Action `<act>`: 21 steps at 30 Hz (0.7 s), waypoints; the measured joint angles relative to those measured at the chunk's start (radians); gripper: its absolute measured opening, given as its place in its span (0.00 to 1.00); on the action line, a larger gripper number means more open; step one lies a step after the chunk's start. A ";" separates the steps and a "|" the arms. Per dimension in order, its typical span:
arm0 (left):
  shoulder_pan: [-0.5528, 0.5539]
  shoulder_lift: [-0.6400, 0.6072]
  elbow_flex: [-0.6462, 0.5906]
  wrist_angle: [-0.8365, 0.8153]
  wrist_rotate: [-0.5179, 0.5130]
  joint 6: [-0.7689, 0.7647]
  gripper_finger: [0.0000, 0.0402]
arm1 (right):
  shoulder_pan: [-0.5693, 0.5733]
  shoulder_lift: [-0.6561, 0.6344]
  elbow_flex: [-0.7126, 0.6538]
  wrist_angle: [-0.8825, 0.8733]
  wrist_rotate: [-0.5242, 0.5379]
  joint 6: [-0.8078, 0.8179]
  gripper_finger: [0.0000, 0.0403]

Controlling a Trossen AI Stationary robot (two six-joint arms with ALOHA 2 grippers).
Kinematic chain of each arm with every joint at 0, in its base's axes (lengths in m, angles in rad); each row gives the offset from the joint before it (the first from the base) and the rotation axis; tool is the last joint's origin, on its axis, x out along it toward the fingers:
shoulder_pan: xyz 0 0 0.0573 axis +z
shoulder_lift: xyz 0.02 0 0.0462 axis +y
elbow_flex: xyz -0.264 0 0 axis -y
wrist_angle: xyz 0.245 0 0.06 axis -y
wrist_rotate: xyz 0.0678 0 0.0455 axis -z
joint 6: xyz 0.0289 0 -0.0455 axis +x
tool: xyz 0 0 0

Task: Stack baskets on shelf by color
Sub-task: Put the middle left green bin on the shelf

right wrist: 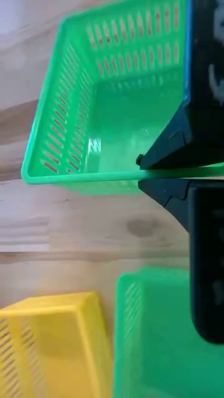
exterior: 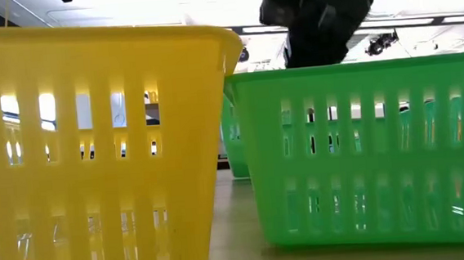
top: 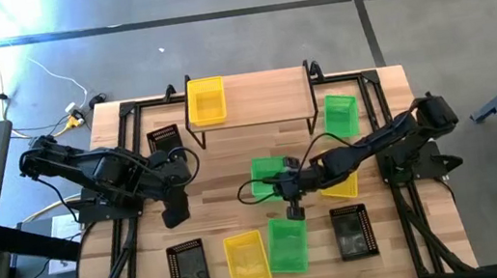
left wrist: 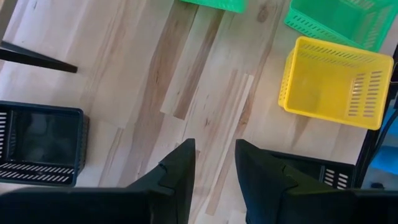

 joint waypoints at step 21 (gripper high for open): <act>0.001 0.000 0.000 0.002 0.000 0.015 0.26 | 0.048 -0.045 0.201 -0.176 0.100 -0.058 0.00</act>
